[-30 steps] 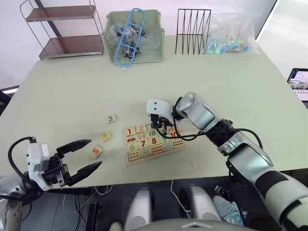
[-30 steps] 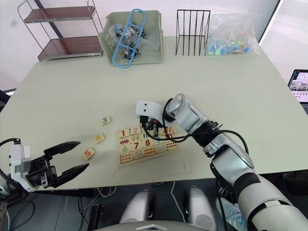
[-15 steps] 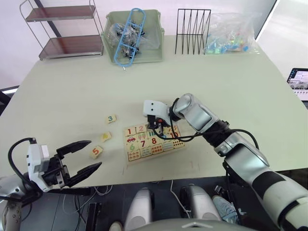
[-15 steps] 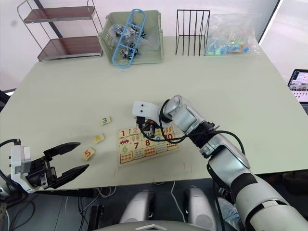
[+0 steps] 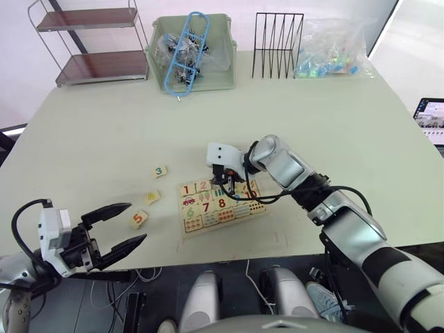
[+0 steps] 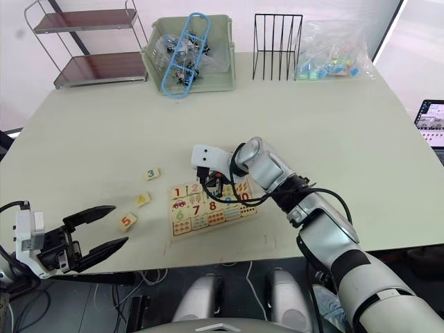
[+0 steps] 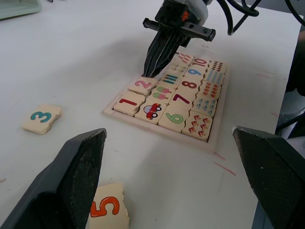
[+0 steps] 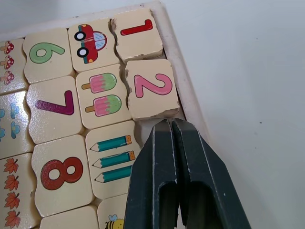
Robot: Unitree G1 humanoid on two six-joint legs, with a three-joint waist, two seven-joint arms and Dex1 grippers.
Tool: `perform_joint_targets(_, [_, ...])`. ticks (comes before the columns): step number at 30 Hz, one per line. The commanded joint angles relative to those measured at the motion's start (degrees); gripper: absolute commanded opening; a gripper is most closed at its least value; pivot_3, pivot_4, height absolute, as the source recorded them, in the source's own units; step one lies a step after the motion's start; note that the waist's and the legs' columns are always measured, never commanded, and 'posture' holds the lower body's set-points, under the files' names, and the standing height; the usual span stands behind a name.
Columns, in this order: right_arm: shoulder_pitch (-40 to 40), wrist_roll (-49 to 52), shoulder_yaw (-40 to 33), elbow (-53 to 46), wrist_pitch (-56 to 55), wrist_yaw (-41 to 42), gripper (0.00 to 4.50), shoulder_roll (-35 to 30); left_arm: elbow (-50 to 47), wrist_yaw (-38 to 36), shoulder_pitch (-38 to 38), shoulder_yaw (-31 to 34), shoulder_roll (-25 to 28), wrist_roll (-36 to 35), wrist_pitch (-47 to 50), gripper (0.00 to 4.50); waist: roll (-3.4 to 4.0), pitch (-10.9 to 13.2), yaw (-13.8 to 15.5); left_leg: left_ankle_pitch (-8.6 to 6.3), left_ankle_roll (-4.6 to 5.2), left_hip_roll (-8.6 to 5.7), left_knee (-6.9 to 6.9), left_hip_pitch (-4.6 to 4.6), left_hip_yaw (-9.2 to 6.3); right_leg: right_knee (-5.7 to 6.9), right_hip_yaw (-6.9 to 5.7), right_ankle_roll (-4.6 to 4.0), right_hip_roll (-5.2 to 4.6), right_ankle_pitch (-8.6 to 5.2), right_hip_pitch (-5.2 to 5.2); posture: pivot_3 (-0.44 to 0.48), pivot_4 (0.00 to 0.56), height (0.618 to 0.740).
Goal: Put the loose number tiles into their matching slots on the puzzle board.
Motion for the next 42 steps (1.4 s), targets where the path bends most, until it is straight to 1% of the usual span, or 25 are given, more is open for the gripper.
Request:
perform_joint_targets(1, [-1.94, -0.14, -0.99, -0.69, -1.19, -0.08, 0.05, 0.75, -1.47, -0.06, 0.58, 1.48, 0.14, -0.66, -0.65, 4.5, 0.0, 0.0, 0.0, 0.0, 0.0, 0.0, 0.0, 0.0, 0.0, 0.0, 0.0, 0.0, 0.0, 0.0, 0.0, 0.0, 0.15, 0.74])
perform_joint_targets(18, [-1.85, -0.05, -1.53, -0.3, -1.9, -0.16, 0.05, 0.38, -1.28, -0.07, 0.45, 1.41, 0.19, -0.63, -0.77, 4.5, -0.01, 0.01, 0.0, 0.0, 0.0, 0.0, -0.03, 0.0, 0.02, -0.03, 0.01, 0.0, 0.0, 0.0, -0.01, 0.0, 0.15, 0.74])
perform_joint_targets(29, [-1.08, 2.31, -4.63, -6.17, 0.74, 1.54, 0.05, -2.96, -0.19, 0.97, 0.69, 1.87, 0.14, -0.23, -0.33, 4.5, -0.01, 0.01, 0.02, 0.0, 0.0, 0.01, -0.06, 0.0, 0.02, -0.05, 0.01, 0.0, 0.0, 0.0, -0.01, 0.0, 0.15, 0.74])
perform_joint_targets(35, [3.41, 6.12, -9.54, -15.27, 4.57, 0.28, 0.05, -6.09, 0.75, 2.79, 1.4, 2.71, -0.46, -0.02, -0.58, 4.5, -0.02, 0.01, 0.06, 0.0, 0.0, 0.01, -0.22, 0.03, 0.04, -0.15, 0.03, 0.0, 0.0, 0.0, -0.02, 0.0, 0.15, 0.74])
perform_joint_targets(38, [7.65, 8.23, -13.47, -19.61, 4.84, -1.45, 0.05, -8.64, 0.2, 4.37, 1.87, 2.43, -1.39, -0.19, -0.17, 4.5, -0.03, 0.0, 0.27, 0.0, 0.0, 0.01, -0.27, 0.02, 0.04, -0.2, 0.02, 0.0, -0.01, 0.0, -0.01, 0.0, 0.15, 0.74])
perform_joint_targets(42, [14.7, 10.29, -18.04, -24.66, 1.65, -3.73, 0.05, -12.49, 0.1, 5.9, 1.89, 1.77, -2.23, 0.12, 0.03, 4.5, -0.05, 0.0, 0.42, 0.0, 0.0, 0.0, -0.31, 0.0, 0.09, -0.38, 0.04, 0.06, -0.03, 0.03, 0.01, 0.0, 0.15, 0.74])
